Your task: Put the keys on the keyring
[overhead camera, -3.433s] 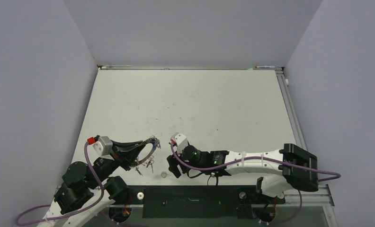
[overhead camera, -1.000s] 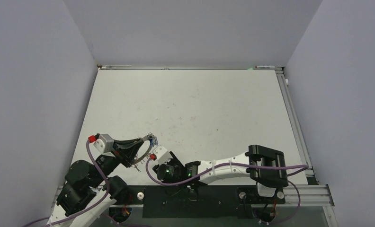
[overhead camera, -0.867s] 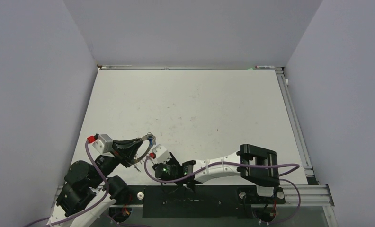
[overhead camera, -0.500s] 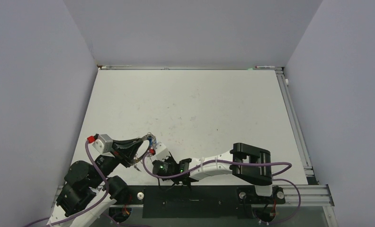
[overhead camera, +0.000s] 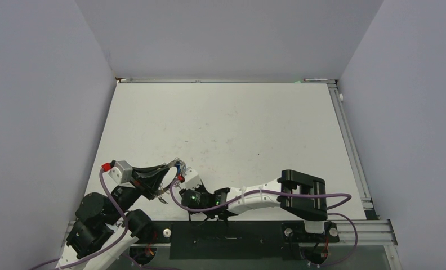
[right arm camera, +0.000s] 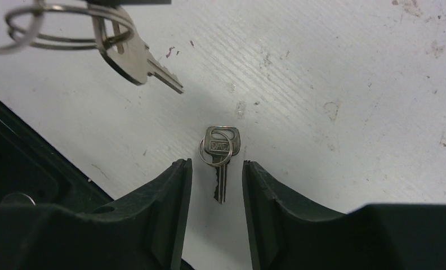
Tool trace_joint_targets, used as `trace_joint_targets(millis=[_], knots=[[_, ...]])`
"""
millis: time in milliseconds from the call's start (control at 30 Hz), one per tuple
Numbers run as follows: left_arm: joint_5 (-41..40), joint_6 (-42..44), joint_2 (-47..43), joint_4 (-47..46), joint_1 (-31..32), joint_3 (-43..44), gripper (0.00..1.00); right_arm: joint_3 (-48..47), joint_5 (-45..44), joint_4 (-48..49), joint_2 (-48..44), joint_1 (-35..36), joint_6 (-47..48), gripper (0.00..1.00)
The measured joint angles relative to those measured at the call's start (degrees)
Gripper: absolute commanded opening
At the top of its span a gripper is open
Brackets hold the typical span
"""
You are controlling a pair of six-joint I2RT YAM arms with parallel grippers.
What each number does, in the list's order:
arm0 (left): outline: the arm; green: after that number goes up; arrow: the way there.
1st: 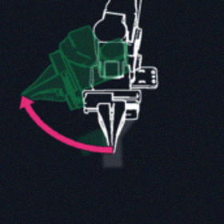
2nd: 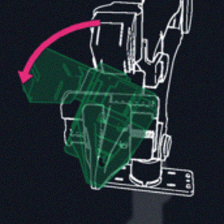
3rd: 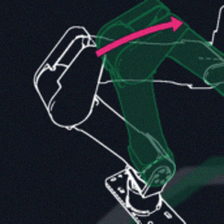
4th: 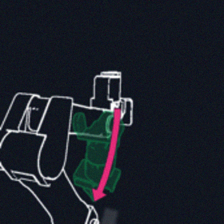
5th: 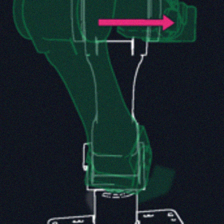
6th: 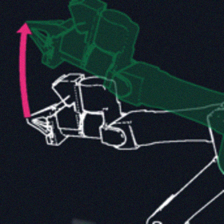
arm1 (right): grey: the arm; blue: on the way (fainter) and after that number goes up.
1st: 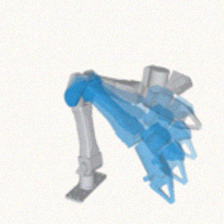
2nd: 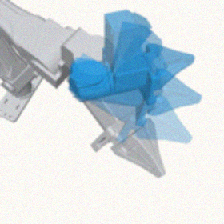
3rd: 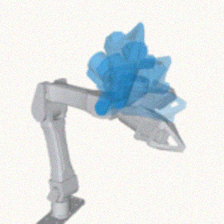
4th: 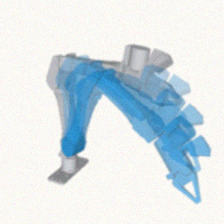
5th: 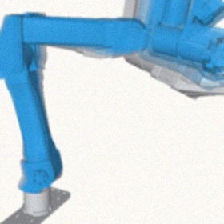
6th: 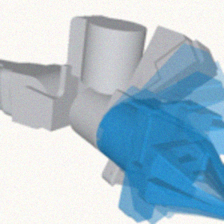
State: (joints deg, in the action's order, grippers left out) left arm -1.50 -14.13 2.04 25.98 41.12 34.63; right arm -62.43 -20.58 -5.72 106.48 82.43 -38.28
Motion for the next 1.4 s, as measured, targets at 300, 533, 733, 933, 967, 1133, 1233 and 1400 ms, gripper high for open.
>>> trace_joint_targets(millis=[300,533,733,933,967,1133,1233,1400], knots=[[-0.3,0.2,-0.3,0.0,-0.1,0.0,0.00,-1.9,-1.3,-0.3,2.6,0.0,-1.1,0.28],[-0.2,0.3,-0.3,0.0,-0.1,0.0,0.00,-2.3,-2.8,-0.5,3.9,-0.2,-1.2,0.05],[-0.2,0.3,-0.2,0.0,-0.1,0.0,0.00,-1.6,-3.7,-0.2,3.6,-0.2,-0.1,0.05],[0.0,0.3,0.1,0.0,-0.1,0.0,0.00,3.4,-4.5,-3.5,-2.0,-0.4,3.4,0.05],[0.0,0.3,0.1,0.0,-0.1,0.0,0.00,4.6,-4.5,-4.6,-3.7,-0.6,3.8,0.05],[0.1,0.3,0.3,0.0,-0.2,0.0,0.00,10.2,-4.7,-9.1,-14.5,-2.3,4.6,0.14],[0.2,0.3,0.8,0.0,-0.6,0.0,0.00,11.7,-4.6,-11.4,-19.5,-3.2,5.0,0.49],[0.5,0.3,1.5,0.0,-1.7,-0.1,0.00,11.6,-4.6,-13.8,-21.9,-3.3,6.2,0.59]])
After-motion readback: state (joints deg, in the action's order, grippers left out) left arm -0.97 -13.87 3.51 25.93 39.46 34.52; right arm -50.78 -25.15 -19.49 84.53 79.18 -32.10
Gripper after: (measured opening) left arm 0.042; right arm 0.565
